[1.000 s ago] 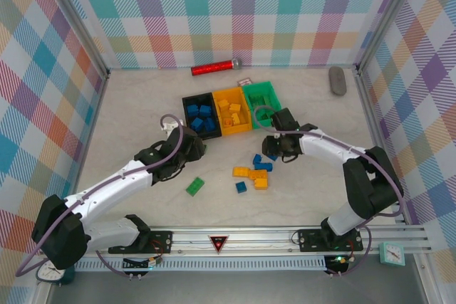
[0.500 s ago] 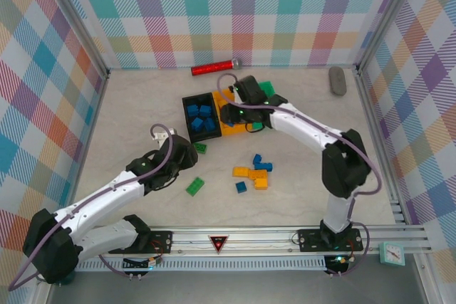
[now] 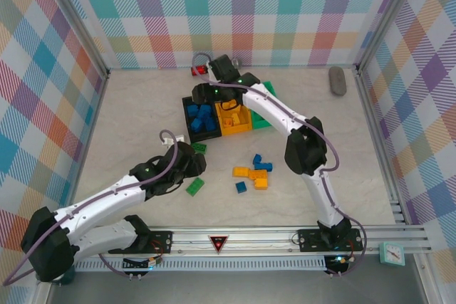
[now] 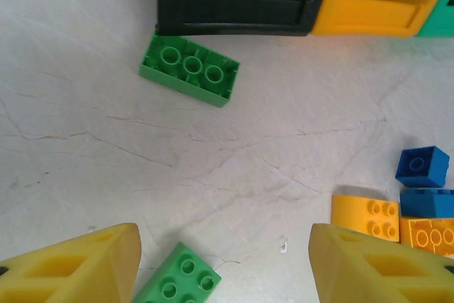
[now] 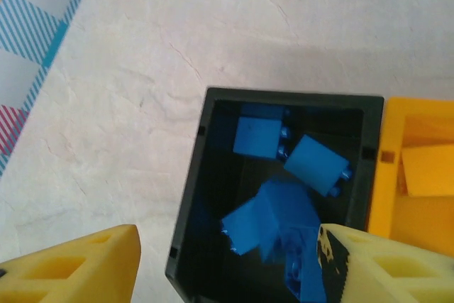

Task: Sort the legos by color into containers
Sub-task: Place the lego in the container, then pick up the lego from the middle-left of the table.

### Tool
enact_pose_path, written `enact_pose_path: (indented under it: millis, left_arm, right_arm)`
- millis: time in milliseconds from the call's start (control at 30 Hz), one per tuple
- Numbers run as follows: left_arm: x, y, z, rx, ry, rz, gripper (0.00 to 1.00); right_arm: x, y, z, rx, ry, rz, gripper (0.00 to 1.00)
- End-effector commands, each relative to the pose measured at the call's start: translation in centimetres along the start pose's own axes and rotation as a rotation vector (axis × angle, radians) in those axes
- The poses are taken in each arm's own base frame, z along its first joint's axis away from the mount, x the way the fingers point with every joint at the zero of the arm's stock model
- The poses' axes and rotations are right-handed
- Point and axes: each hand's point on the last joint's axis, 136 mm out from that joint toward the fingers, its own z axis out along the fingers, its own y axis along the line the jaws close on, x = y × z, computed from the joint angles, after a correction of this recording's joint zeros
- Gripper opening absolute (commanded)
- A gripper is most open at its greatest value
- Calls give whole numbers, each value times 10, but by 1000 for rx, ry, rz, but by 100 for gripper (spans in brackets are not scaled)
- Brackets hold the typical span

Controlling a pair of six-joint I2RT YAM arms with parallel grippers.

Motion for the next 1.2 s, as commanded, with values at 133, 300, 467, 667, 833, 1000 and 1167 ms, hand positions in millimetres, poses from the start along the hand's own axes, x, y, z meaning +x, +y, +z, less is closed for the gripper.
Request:
enact_pose_path:
  millis: [133, 300, 467, 667, 833, 1000, 1167]
  left_arm:
    - [8, -35, 15, 78, 52, 109, 64]
    - [17, -69, 29, 157, 73, 175, 64]
    - [22, -73, 39, 119, 56, 194, 63]
    - [33, -78, 46, 137, 77, 200, 63]
    - [42, -83, 49, 129, 97, 250, 62]
    - [52, -97, 50, 168, 129, 289, 62]
    - [73, -119, 50, 231, 219, 359, 62]
  right_arm:
    - [21, -7, -39, 24, 12, -26, 68]
    - [42, -20, -67, 64, -25, -34, 69]
    - [76, -46, -89, 137, -31, -35, 70]
    - [121, -88, -109, 183, -16, 50, 71]
    - [155, -125, -119, 200, -23, 122, 71]
    - [173, -150, -129, 271, -54, 116, 72]
    - [179, -157, -128, 264, -101, 141, 72]
